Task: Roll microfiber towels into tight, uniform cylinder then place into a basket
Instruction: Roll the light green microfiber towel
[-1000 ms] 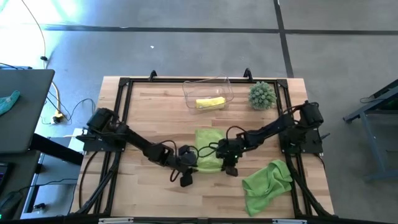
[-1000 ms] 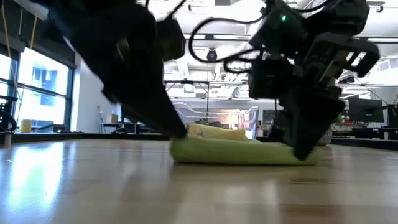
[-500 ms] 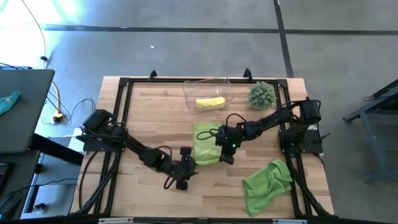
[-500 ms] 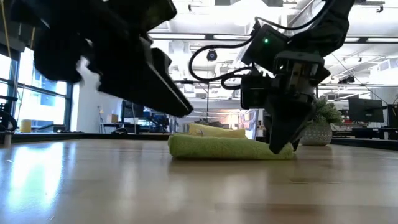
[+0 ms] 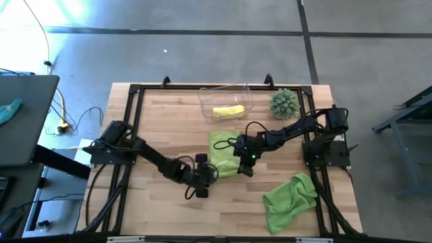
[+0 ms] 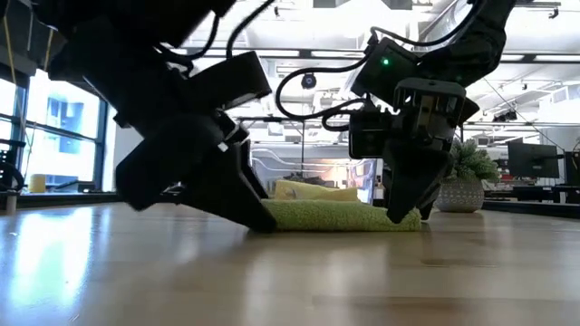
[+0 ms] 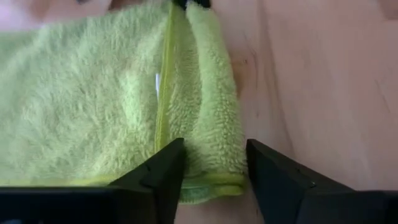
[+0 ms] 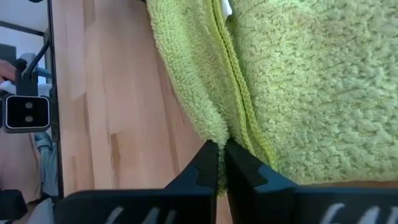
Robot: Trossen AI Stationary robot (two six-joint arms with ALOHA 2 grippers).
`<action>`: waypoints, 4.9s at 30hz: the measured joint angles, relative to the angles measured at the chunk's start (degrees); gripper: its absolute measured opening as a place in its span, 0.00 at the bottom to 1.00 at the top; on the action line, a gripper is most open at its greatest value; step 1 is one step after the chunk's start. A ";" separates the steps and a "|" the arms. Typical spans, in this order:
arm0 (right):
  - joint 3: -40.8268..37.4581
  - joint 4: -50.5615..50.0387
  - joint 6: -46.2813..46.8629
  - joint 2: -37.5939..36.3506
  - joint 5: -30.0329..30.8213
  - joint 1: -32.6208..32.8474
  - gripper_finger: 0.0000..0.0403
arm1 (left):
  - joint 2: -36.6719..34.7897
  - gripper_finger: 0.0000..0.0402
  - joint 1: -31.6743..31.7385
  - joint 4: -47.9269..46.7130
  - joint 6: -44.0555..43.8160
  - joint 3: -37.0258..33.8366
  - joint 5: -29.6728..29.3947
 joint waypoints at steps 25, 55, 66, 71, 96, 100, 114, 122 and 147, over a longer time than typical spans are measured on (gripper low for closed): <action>0.13 -10.37 -38.68 -13.36 46.42 24.84 0.27 | -0.22 0.01 13.48 -0.59 -24.91 0.13 34.64; 0.28 -5.95 -19.95 -1.47 43.79 20.96 0.04 | -0.33 0.04 14.29 -0.02 -23.23 0.02 37.08; 0.09 -1.94 -7.48 -2.05 15.29 9.48 0.01 | -3.79 0.18 11.48 -3.79 -12.11 -0.26 33.14; -0.11 -1.93 -7.48 -1.90 5.77 5.53 0.00 | -8.16 0.25 9.35 -11.16 -8.57 -0.19 26.79; -7.69 10.00 1.29 -2.32 0.40 -2.05 0.00 | -2.84 0.47 5.04 2.15 14.68 -0.04 5.29; -7.72 10.05 1.32 -2.27 0.76 -2.08 0.00 | -2.87 0.47 4.99 2.79 15.19 -0.04 3.67; -7.74 10.01 1.52 -2.22 1.26 -2.06 0.00 | 0.16 0.47 2.55 4.97 17.06 0.02 3.19; -7.76 9.97 1.52 -2.19 1.54 -1.91 0.00 | 1.32 0.47 3.96 5.88 15.46 0.05 2.72; -6.42 6.97 -1.48 -2.62 1.47 -2.50 0.10 | 0.15 0.47 9.39 -0.93 1.83 0.30 14.99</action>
